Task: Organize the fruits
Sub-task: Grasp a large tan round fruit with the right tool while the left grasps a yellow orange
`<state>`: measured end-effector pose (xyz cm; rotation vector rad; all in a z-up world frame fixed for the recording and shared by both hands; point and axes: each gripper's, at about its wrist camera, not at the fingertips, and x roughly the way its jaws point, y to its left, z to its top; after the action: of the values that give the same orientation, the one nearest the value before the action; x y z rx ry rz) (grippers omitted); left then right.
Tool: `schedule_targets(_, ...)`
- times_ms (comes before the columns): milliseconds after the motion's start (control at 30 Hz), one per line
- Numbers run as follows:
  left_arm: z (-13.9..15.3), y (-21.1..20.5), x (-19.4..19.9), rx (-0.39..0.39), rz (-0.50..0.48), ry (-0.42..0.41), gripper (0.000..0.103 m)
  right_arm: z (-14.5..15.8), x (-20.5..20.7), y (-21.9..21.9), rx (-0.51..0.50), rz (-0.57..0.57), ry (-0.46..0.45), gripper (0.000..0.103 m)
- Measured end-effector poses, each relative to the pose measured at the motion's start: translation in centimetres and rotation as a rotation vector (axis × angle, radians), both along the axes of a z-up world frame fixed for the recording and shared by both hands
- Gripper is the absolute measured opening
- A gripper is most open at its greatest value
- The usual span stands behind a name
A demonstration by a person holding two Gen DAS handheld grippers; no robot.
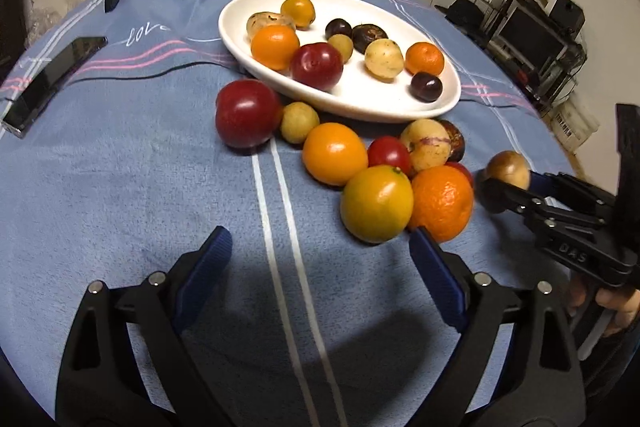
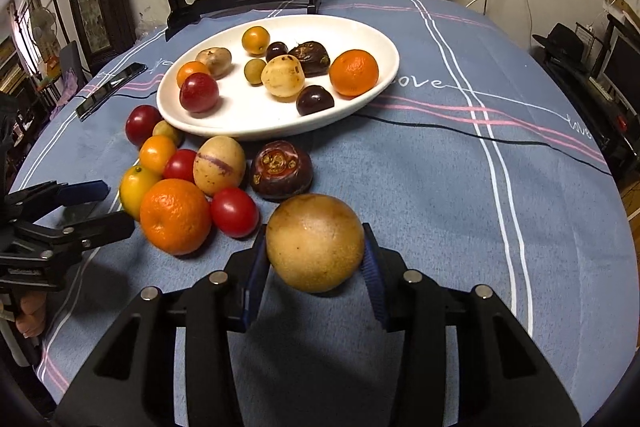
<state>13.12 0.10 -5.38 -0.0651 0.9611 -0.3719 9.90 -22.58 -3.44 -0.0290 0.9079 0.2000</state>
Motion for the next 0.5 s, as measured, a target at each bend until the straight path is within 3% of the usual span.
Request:
schedule_targets(100, -0.2, -1.3, -0.1, 0.111, 0.003, -0.01, 0.087, 0.0, -0.4, 0.0, 0.015, 0.009, 0.0, 0.044)
schedule_targets(200, -0.2, -3.0, -0.2, 0.202, -0.033, -0.033, 0.073, 0.2, -0.8, 0.2, 0.024, 0.024, -0.006, 0.044)
schedule_targets(300, 0.1, -4.4, -0.3, 0.233, -0.065, -0.06, 0.057, 0.2, -1.2, 0.2, 0.032, 0.039, -0.007, 0.044)
schedule_targets(467, 0.1, -5.6, 0.5, 0.257, -0.046, -0.065, 0.05, 0.2, -1.6, -0.1, 0.047, 0.047, -0.008, 0.044)
schedule_targets(500, 0.2, -5.8, 0.5, 0.257, -0.05, -0.065, 0.044, 0.2, -1.7, -0.1, 0.049, 0.048, -0.008, 0.044)
